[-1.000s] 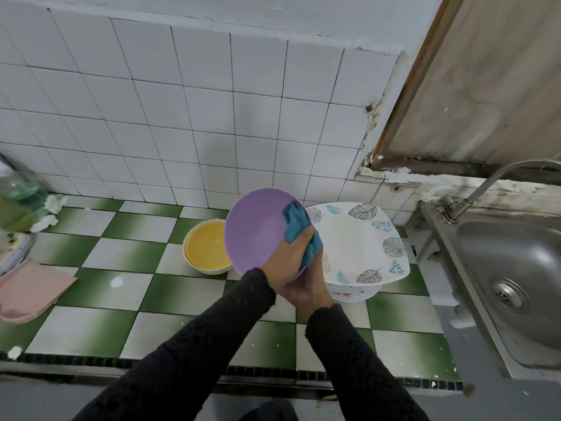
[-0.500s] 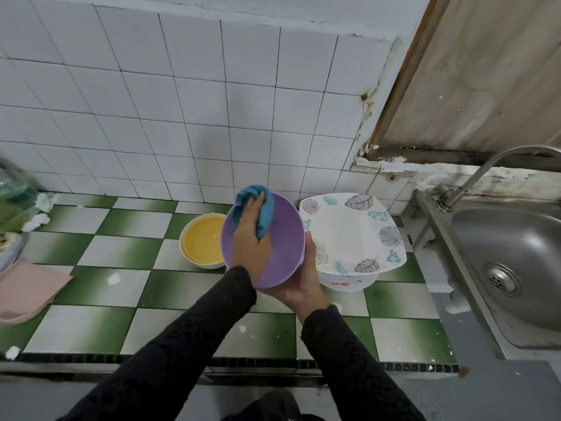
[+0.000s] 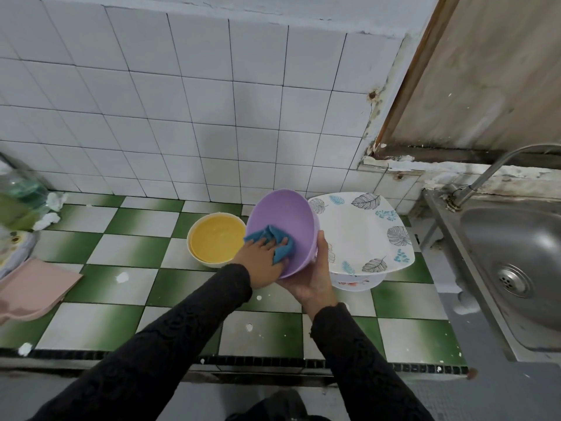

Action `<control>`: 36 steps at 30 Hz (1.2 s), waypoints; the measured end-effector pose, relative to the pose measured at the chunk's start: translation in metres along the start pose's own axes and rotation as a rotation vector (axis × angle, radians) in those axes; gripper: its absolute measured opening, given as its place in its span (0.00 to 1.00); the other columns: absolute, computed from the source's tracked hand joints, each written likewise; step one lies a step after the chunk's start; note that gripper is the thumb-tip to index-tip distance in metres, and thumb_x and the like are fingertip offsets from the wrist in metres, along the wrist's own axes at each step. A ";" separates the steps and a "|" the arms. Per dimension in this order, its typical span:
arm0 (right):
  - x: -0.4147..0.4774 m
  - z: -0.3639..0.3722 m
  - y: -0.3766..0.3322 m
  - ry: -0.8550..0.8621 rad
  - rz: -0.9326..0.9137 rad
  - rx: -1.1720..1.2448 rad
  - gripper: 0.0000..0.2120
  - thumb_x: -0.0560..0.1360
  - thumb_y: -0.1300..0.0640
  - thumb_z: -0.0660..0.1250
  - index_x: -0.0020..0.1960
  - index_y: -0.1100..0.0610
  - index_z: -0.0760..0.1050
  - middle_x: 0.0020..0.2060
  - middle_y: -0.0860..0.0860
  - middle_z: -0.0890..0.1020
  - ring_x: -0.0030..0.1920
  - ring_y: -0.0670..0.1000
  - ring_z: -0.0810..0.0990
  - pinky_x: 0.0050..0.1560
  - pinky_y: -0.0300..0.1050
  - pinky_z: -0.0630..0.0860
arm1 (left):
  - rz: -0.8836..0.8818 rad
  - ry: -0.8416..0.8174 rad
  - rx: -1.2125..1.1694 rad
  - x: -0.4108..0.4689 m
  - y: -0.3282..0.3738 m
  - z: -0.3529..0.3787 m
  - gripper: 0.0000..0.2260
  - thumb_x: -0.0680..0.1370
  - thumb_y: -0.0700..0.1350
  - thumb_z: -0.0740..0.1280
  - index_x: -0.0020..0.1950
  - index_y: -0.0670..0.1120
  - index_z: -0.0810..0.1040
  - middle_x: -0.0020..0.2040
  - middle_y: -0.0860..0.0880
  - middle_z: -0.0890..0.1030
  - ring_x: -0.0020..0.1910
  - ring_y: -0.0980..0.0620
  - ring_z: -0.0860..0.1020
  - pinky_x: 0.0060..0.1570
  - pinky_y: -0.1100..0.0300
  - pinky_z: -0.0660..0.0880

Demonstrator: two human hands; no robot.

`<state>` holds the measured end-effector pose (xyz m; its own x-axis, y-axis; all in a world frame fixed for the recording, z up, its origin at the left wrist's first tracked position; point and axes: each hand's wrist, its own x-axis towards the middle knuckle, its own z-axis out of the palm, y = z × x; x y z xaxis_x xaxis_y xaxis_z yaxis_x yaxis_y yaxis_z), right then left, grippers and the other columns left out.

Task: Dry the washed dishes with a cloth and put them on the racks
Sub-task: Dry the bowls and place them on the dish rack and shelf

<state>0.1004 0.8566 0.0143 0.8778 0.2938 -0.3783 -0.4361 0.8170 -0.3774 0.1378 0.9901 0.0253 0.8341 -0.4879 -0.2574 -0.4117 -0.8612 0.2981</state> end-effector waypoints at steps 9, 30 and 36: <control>-0.001 -0.009 0.003 0.066 -0.058 0.043 0.32 0.74 0.32 0.64 0.68 0.51 0.76 0.62 0.60 0.82 0.64 0.63 0.79 0.59 0.64 0.78 | -0.170 0.185 -1.281 -0.028 0.081 -0.025 0.09 0.83 0.49 0.61 0.62 0.54 0.73 0.58 0.51 0.78 0.61 0.51 0.75 0.64 0.57 0.71; -0.009 -0.016 0.002 0.069 0.080 0.021 0.37 0.73 0.31 0.62 0.71 0.56 0.73 0.65 0.64 0.79 0.68 0.67 0.73 0.68 0.71 0.68 | 0.168 0.523 -0.010 0.002 -0.013 0.012 0.26 0.78 0.43 0.62 0.77 0.50 0.65 0.76 0.45 0.66 0.76 0.41 0.63 0.74 0.48 0.50; -0.004 -0.017 -0.002 0.003 0.040 -0.028 0.39 0.72 0.33 0.67 0.75 0.56 0.68 0.67 0.65 0.77 0.68 0.67 0.75 0.59 0.67 0.77 | 0.075 0.104 -0.184 0.000 0.001 0.021 0.27 0.78 0.57 0.50 0.79 0.58 0.57 0.79 0.50 0.62 0.78 0.49 0.59 0.77 0.49 0.54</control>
<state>0.0946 0.8451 0.0020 0.8588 0.3246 -0.3965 -0.4766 0.7902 -0.3853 0.1296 0.9862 0.0062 0.8411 -0.5238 -0.1347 -0.4079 -0.7778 0.4782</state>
